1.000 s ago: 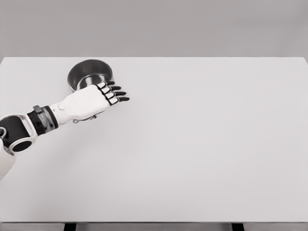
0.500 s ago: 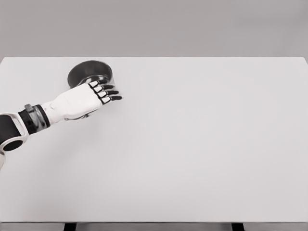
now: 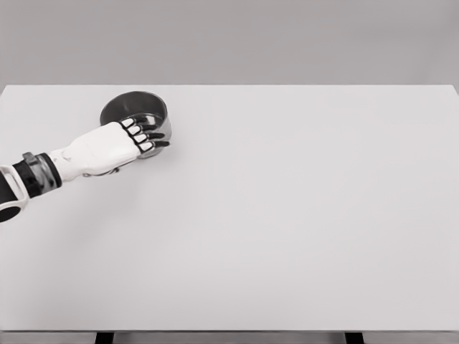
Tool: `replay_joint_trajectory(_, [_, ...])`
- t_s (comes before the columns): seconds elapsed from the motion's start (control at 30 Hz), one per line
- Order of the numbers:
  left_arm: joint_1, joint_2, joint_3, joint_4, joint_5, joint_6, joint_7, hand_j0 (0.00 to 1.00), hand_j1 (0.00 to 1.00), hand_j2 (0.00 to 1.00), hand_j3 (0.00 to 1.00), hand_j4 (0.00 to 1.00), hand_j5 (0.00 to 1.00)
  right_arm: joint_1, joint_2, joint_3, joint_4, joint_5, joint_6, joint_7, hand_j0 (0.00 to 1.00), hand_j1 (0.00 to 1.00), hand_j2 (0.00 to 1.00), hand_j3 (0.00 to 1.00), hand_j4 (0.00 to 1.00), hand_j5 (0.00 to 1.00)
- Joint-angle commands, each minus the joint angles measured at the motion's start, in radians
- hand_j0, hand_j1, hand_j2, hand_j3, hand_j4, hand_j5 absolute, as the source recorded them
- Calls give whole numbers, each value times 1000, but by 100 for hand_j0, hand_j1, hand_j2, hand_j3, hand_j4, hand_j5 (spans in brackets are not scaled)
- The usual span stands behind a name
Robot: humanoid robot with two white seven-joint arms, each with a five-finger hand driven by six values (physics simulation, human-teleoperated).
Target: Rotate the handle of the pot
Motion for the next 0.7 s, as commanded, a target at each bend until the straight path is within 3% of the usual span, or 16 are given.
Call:
replay_joint_trajectory(0.0, [0, 10, 2, -1, 6, 1, 1, 100, 100, 100, 100, 100, 100, 0, 0, 0, 0, 0, -1, 0, 100, 100, 100, 100, 100, 100])
replay_joint_trajectory(0.67, [2, 38, 20, 26, 6, 1, 1, 100, 100, 100, 100, 100, 100, 2, 0, 0, 0, 0, 1, 0, 100, 100, 100, 100, 100, 100])
